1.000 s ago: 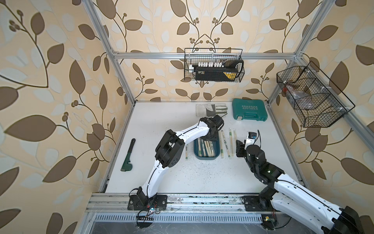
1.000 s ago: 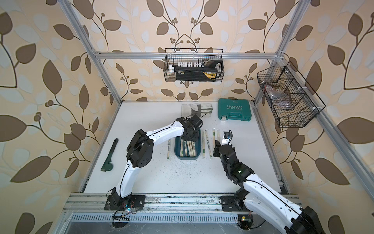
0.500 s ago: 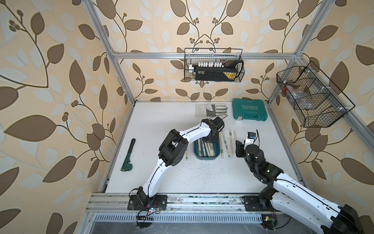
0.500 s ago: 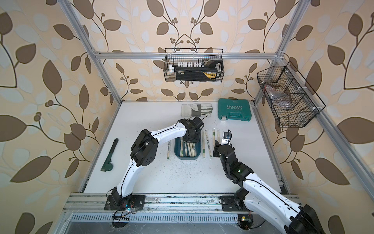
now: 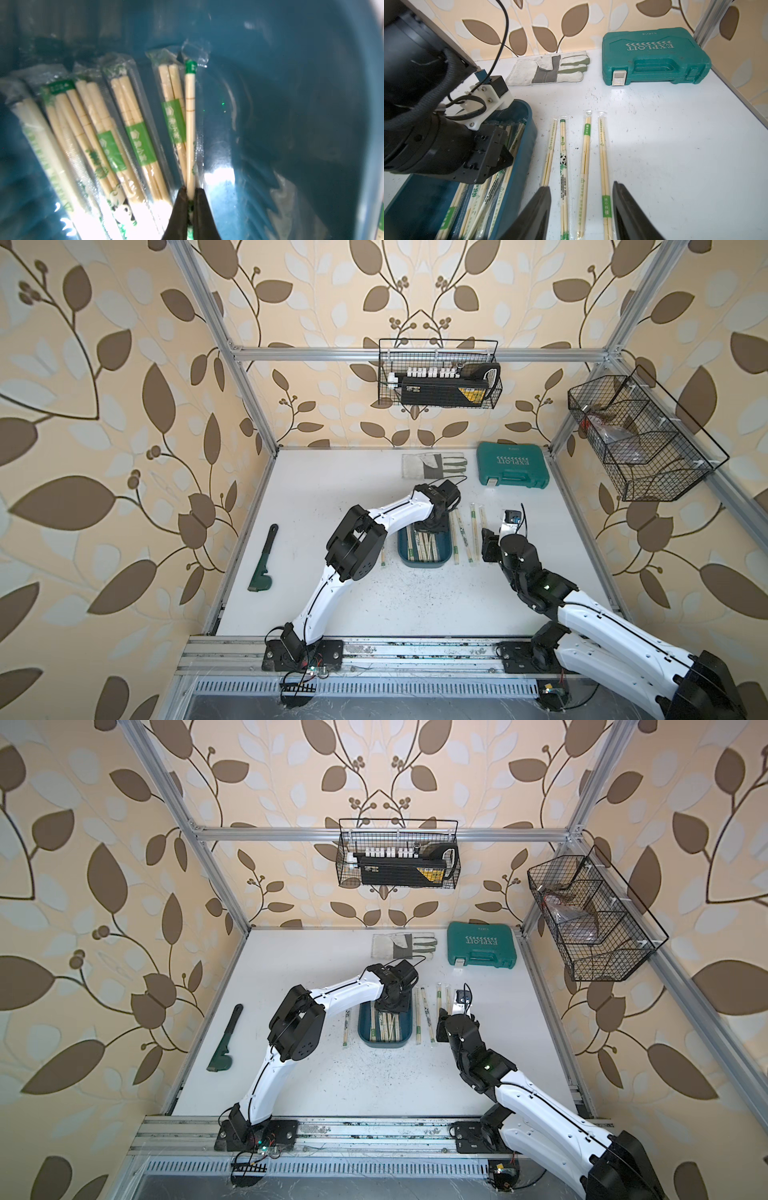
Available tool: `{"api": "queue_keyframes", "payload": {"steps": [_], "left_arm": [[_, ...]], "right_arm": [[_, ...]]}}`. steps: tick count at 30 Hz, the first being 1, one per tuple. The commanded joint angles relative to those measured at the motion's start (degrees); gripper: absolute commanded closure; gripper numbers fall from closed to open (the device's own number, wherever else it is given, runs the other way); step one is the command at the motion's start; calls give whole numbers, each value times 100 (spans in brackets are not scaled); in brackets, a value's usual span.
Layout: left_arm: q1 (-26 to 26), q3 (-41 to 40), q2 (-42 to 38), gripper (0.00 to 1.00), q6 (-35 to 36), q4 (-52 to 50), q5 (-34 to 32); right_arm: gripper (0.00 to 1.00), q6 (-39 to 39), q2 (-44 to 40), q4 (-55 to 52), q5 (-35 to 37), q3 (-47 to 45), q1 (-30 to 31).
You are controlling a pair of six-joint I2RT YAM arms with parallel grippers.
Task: Take the paired disposable chopsticks out of the storage box
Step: Pick up the paired disposable chopsticks from the storage box, then place the paired disposable chopsticks at the center of the board.
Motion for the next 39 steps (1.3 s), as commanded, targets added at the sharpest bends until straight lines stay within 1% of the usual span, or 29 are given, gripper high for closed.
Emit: {"api": "queue_keyframes", "payload": {"steps": [1,6,11,22,25,26,27,29,30,31,33,36,39], "left_arm": [[50,-42,-525,99,47,-196,-228],[50,-33,-717,100,38,-271,-202],[50,-135,-1089,100,50,-263,-246],[109,-246,-1857,100,184,-900,-439],[235,-667,-2325,100,226,-867,-463],[311,-864,-2510,100,240,-815,-425],[392,-1076,-2699,100,299,-776,-385],[571,-1455,-2998,100,422,-723,-343],[691,-1690,-3158,100,494,-672,-319],[835,-1913,-3322,100,549,-594,-260],[1188,-2464,-3655,100,706,-346,-32],[1567,-3064,-3984,99,957,-59,27],[1845,-3413,-4029,98,1187,116,87]], "right_arm": [[49,-7,55,23,-44,194,25],[49,-23,135,4,-70,234,19],[49,-23,152,19,-70,244,20],[48,-39,163,1,-61,253,26],[48,-136,172,52,-215,237,25],[44,-199,173,119,-387,229,26],[37,-331,178,270,-707,195,19],[31,-641,158,756,-1813,56,30],[27,-746,135,1033,-2224,-47,56],[25,-778,114,1173,-2402,-112,70],[24,-822,40,1320,-2580,-198,83],[24,-834,-53,1402,-2579,-280,88],[24,-841,-16,1404,-2540,-275,81]]}}
